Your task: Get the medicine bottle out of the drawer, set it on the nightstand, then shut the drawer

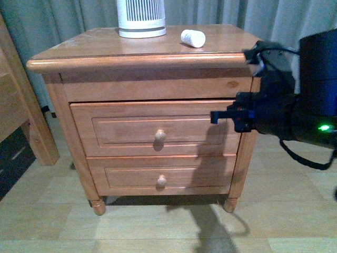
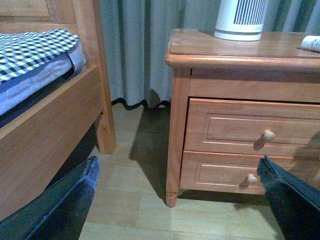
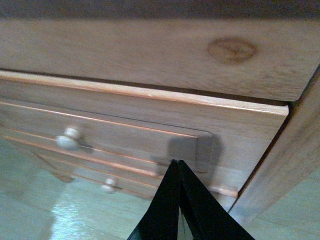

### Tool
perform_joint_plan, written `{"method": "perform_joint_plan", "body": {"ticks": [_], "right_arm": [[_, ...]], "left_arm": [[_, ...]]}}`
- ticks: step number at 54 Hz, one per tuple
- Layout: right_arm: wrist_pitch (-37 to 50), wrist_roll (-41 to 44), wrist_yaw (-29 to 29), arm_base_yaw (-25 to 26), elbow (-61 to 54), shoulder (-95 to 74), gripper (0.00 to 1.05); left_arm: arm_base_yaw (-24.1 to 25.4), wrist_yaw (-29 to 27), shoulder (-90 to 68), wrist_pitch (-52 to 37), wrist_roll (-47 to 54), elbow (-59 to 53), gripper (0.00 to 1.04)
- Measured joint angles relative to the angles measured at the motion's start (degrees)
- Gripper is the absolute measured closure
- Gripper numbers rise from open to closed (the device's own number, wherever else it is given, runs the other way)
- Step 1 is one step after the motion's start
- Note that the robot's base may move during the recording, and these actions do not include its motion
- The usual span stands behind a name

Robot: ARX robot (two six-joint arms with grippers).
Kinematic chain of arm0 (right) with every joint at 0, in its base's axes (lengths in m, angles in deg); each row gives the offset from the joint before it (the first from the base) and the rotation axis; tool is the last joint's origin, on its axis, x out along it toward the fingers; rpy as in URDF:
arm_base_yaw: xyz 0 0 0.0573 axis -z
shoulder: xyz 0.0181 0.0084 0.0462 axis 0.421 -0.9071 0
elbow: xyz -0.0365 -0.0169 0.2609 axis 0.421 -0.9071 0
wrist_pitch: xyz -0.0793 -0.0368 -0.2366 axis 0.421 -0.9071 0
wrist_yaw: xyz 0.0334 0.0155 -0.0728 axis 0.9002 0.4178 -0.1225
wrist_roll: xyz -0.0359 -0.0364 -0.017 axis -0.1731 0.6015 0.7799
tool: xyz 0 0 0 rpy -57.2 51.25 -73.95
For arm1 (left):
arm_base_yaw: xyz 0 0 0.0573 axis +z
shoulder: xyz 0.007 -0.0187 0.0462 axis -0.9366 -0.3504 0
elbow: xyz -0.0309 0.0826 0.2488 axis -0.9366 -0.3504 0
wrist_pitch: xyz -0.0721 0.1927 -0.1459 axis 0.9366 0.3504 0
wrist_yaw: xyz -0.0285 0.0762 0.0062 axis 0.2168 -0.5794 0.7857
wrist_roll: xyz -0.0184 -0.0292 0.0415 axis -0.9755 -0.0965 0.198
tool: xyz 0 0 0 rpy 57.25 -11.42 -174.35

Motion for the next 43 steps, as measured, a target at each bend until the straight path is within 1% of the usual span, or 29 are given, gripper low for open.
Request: {"method": "perform_joint_plan", "body": {"ticks": [7, 11, 21, 23, 24, 30, 31, 33, 34, 36, 39, 40, 43], "right_arm": [[-0.13, -5.66, 2.45, 0.70, -9.64, 13.46, 1.02], [-2.62, -7.82, 4.24, 2.01, -15.04, 23.06, 1.02], [-16.00, -10.97, 8.90, 6.27, -26.05, 52.52, 1.02], [-21.00, -11.96, 9.97, 7.82, -28.41, 61.11, 1.02], [-22.86, -12.00, 10.10, 8.35, -29.40, 64.57, 1.00], [-36.04, -11.91, 9.77, 11.85, -33.92, 84.65, 0.80], [-38.51, -11.41, 8.92, 12.33, -34.42, 87.84, 0.77], [-43.74, -8.59, 3.67, 12.41, -35.23, 93.92, 0.82], [-44.33, -7.56, 2.86, 12.41, -35.54, 95.43, 0.84], [-46.90, -2.93, -1.88, 12.46, -37.18, 100.30, 0.91], [-46.62, 1.62, -4.50, 12.50, -40.35, 105.20, 1.01], [-46.31, 2.86, -4.72, 12.52, -41.53, 106.22, 1.02], [-45.70, 5.53, -4.76, 12.52, -45.86, 108.96, 1.02]], "left_arm": [[0.00, 0.02, 0.00, 0.00, 0.00, 0.00, 0.07], [0.00, 0.00, 0.00, 0.00, 0.00, 0.00, 0.07], [0.00, 0.00, 0.00, 0.00, 0.00, 0.00, 0.07], [0.00, 0.02, 0.00, 0.00, 0.00, 0.00, 0.07], [0.00, 0.02, 0.00, 0.00, 0.00, 0.00, 0.07], [0.00, 0.00, 0.00, 0.00, 0.00, 0.00, 0.07], [0.00, 0.02, 0.00, 0.00, 0.00, 0.00, 0.07], [0.00, 0.02, 0.00, 0.00, 0.00, 0.00, 0.07], [0.00, 0.00, 0.00, 0.00, 0.00, 0.00, 0.07], [0.00, 0.00, 0.00, 0.00, 0.00, 0.00, 0.07], [0.00, 0.00, 0.00, 0.00, 0.00, 0.00, 0.07], [0.00, 0.02, 0.00, 0.00, 0.00, 0.00, 0.07], [0.00, 0.00, 0.00, 0.00, 0.00, 0.00, 0.07]]}}
